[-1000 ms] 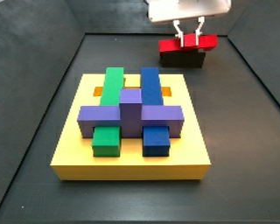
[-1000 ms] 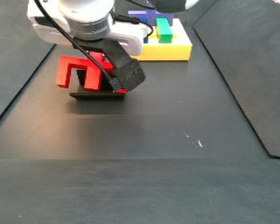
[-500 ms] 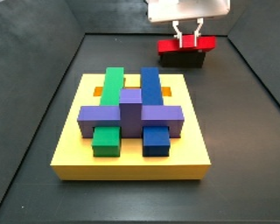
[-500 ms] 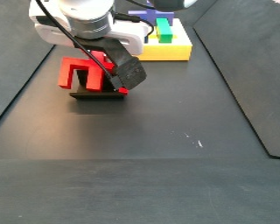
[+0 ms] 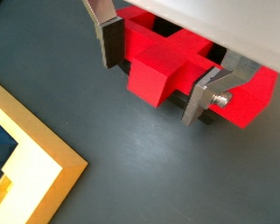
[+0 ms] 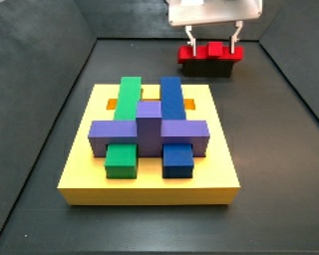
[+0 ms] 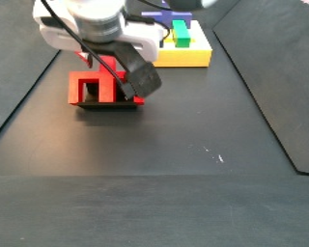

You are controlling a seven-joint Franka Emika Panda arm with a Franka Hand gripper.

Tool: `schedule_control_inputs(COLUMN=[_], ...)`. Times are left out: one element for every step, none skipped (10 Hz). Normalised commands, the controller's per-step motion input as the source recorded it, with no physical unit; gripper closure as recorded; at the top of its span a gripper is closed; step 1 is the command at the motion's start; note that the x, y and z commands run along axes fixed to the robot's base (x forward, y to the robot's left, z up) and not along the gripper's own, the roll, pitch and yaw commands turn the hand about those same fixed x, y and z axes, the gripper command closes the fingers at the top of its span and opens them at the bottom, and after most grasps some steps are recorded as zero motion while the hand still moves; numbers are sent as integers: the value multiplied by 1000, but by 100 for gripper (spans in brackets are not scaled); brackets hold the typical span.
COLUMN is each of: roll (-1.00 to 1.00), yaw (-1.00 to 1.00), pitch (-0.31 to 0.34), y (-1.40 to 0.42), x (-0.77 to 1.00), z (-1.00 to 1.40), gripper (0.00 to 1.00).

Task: Pick up the red object. Move up. Place the red object on the fixture. Regrasp the red object. Move to above the board. Insert the red object.
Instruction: Regrasp the red object.

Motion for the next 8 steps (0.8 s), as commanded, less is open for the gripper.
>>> schedule_control_inputs(roll=[400, 611, 651, 726, 1000, 1000, 1000, 1000], yaw=[-166, -234, -263, -209, -137, -80, 0, 126], pitch=[126, 149, 126, 69, 23, 14, 89, 91], y=[0, -3, -23, -37, -9, 0, -106, -206], x=[174, 117, 111, 260, 263, 180, 240, 171], z=[571, 529, 431, 326, 209, 183, 123, 0], gripper=[0, 0, 0, 0, 0, 0, 0, 0])
